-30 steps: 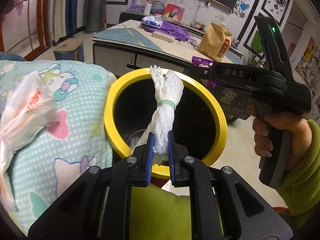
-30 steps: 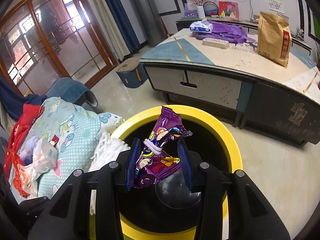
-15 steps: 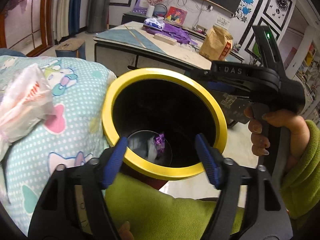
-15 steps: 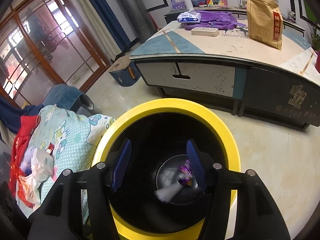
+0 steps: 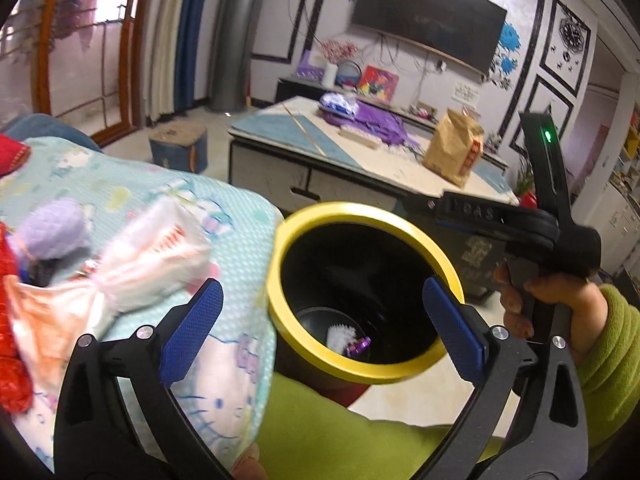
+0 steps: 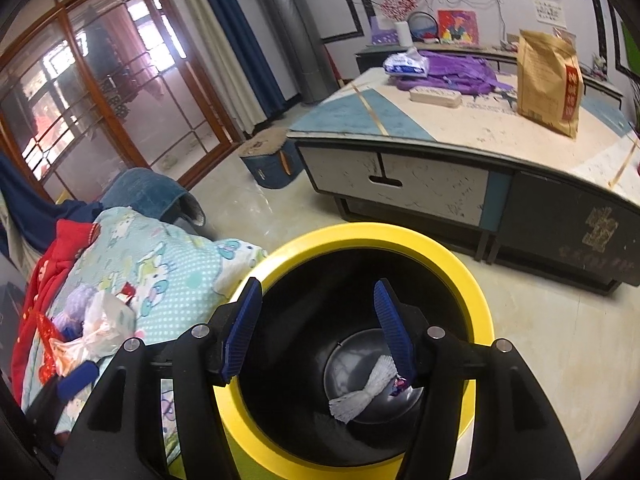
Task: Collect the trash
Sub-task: 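Move both open tools back over the trash on the bedsheet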
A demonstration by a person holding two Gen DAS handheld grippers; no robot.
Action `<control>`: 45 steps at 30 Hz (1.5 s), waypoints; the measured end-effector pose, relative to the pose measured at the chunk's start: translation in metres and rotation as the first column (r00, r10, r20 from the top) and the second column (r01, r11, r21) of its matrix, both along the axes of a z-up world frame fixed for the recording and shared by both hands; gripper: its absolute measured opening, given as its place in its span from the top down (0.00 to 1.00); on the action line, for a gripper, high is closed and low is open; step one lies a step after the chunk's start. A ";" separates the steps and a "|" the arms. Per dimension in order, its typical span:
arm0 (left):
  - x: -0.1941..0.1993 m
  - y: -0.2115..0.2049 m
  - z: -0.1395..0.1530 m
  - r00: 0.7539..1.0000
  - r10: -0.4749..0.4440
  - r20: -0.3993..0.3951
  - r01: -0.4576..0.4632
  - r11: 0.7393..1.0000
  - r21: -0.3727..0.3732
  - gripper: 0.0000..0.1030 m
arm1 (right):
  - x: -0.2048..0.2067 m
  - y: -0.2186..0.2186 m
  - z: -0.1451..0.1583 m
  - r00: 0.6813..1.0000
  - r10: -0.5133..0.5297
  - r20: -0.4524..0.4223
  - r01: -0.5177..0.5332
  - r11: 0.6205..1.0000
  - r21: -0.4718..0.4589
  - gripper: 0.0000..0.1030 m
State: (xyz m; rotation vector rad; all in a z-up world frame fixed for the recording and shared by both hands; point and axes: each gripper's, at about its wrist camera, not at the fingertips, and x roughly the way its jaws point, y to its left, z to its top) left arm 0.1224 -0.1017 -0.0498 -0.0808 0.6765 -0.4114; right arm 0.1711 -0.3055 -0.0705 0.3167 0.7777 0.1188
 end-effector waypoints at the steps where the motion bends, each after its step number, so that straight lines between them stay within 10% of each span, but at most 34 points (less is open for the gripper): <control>1: -0.001 0.003 0.003 1.000 0.013 0.013 -0.013 1.000 -0.001 0.11 | -0.002 0.003 0.003 1.000 0.007 0.012 -0.007 1.000 -0.002 0.45; 45: -0.059 0.161 0.051 0.875 0.449 0.181 -0.449 0.892 -0.048 0.11 | -0.057 0.145 0.061 0.916 0.345 0.203 -0.332 0.938 -0.097 0.41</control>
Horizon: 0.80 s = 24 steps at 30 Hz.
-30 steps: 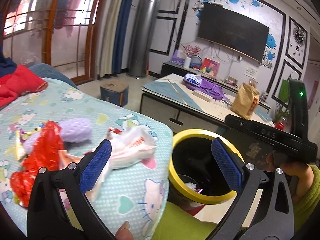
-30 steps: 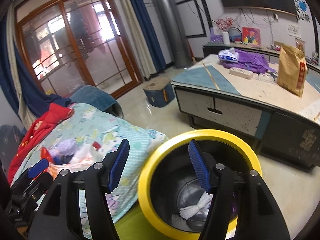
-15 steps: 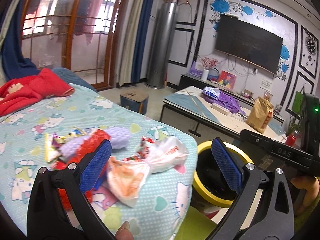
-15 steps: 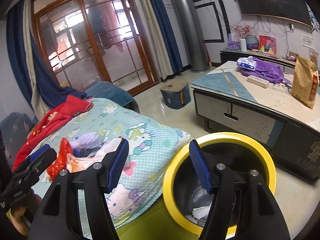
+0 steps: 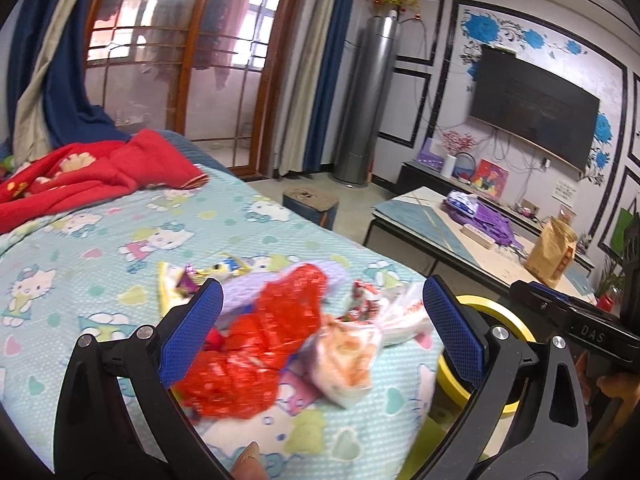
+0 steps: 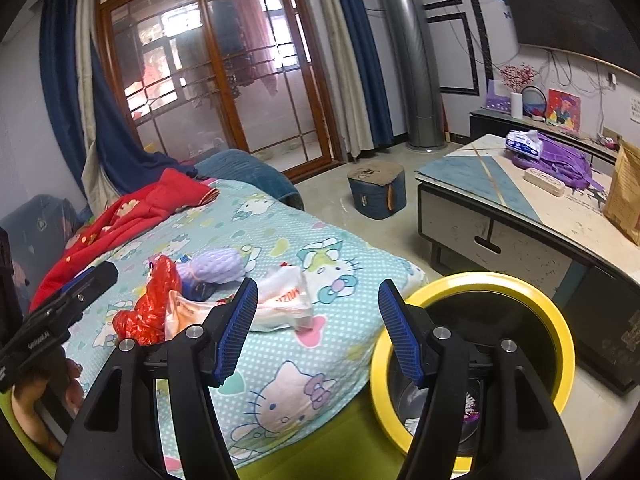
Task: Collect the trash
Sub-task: 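Move both open tools back over the trash on the bedsheet, then grasp the red plastic bag with the left tool while the right tool grasps the clear snack bag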
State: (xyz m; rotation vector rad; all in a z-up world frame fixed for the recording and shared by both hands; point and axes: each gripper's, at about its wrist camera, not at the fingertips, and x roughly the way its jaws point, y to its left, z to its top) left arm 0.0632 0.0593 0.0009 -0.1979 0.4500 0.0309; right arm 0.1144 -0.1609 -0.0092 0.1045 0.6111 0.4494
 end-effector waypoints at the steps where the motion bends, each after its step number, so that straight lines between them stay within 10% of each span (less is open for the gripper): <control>1: -0.001 0.005 0.000 1.000 0.007 -0.003 -0.007 1.000 0.000 0.11 | 0.002 0.004 -0.002 1.000 0.006 -0.004 -0.006 1.000 -0.002 0.41; 24: 0.003 0.037 -0.048 0.977 0.023 -0.214 -0.014 0.999 0.044 0.12 | 0.054 0.058 -0.044 0.991 0.080 -0.104 -0.082 0.996 -0.021 0.41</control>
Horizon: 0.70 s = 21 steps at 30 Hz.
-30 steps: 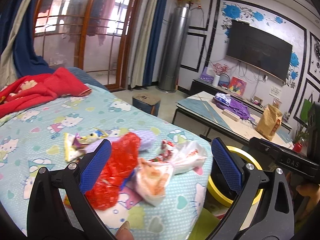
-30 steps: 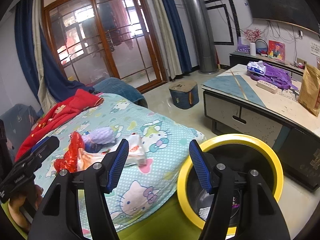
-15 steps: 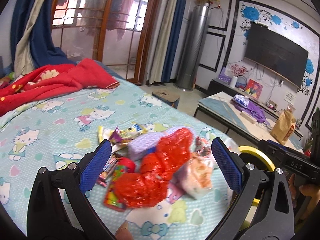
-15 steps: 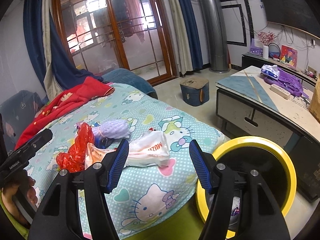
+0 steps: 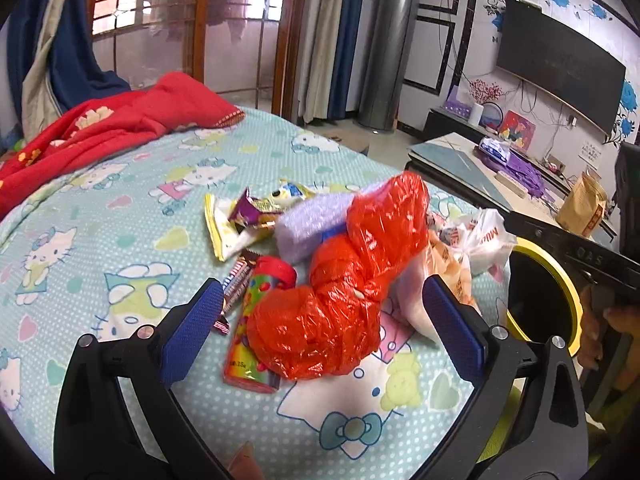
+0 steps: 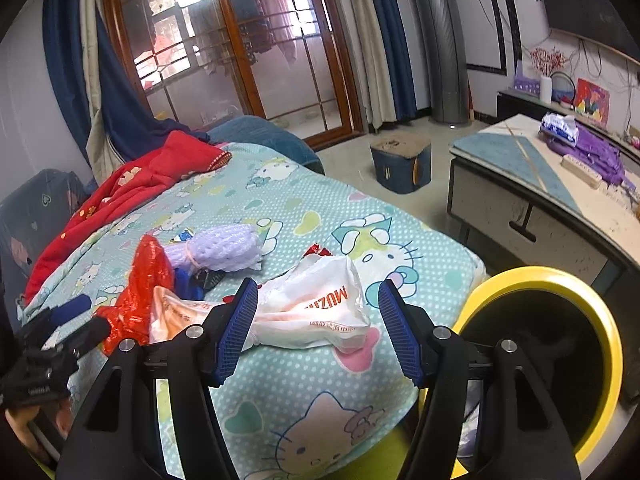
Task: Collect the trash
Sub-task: 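Grasp the red plastic bag with the left tool while the right tool grasps the clear snack bag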
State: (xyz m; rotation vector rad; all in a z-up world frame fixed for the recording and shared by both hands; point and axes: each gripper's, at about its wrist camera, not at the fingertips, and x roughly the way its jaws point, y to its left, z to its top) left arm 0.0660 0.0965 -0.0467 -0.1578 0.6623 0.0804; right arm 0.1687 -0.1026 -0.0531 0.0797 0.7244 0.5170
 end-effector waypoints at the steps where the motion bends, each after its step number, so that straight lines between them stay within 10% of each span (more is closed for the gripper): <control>1: 0.000 0.000 -0.002 1.000 0.000 -0.006 0.000 1.000 -0.001 0.13 | 0.002 0.000 -0.002 1.000 -0.003 -0.005 0.003 1.000 0.002 0.41; 10: 0.003 -0.009 -0.008 1.000 -0.018 -0.021 0.018 1.000 0.013 0.20 | 0.013 -0.007 -0.018 0.999 -0.025 -0.042 0.026 1.000 0.011 0.49; 21: 0.004 -0.014 -0.010 0.999 -0.033 -0.038 0.033 0.999 0.020 0.43 | 0.016 -0.008 -0.028 0.998 0.003 -0.068 -0.003 1.000 0.008 0.87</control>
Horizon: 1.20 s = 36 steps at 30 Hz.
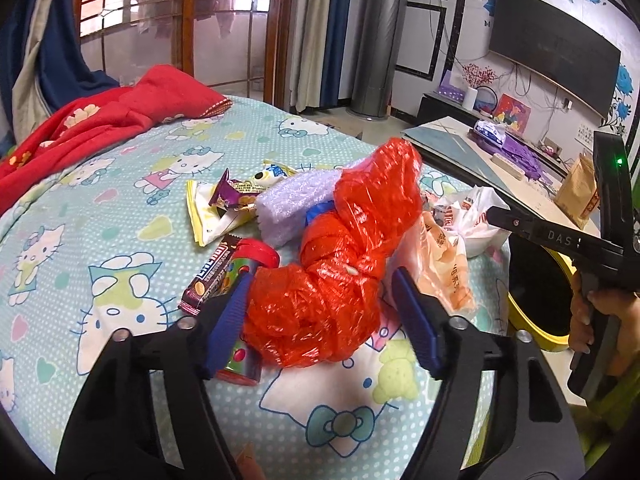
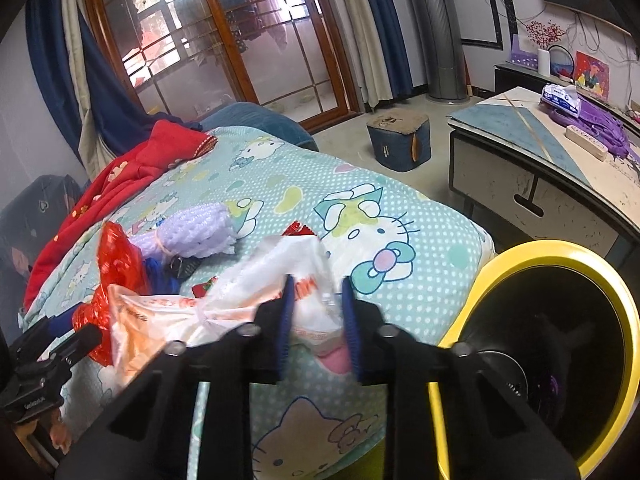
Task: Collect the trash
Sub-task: 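Grasp the red plastic bag with the left tool while the right tool grasps the clear snack bag, then carry the red bag and clear snack bag over the bin with both tools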
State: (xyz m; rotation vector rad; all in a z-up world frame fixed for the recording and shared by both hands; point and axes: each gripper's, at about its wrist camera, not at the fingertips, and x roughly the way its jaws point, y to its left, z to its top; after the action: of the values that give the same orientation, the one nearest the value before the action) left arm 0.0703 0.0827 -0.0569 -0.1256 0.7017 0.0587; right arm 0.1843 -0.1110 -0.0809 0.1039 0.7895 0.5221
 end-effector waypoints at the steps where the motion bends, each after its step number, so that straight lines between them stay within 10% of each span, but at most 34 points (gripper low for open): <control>1: 0.001 0.000 0.000 1.000 0.000 -0.003 0.000 1.000 0.001 0.48 | -0.001 0.000 0.000 1.000 0.000 0.000 0.000 1.000 -0.001 0.87; 13: -0.001 -0.001 0.004 0.999 -0.038 0.002 0.038 0.999 -0.018 0.83 | -0.003 -0.001 -0.001 1.000 0.011 0.003 -0.011 1.000 -0.010 0.92; 36: -0.020 -0.013 0.056 0.985 -0.091 0.145 0.096 0.995 -0.028 0.89 | -0.017 -0.016 0.038 0.998 0.015 0.055 -0.018 0.998 0.057 0.95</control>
State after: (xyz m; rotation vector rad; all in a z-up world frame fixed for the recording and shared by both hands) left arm 0.0507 0.0701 -0.0007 -0.1291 0.5642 -0.0523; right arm 0.1670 -0.1267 -0.0427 0.1356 0.7224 0.5612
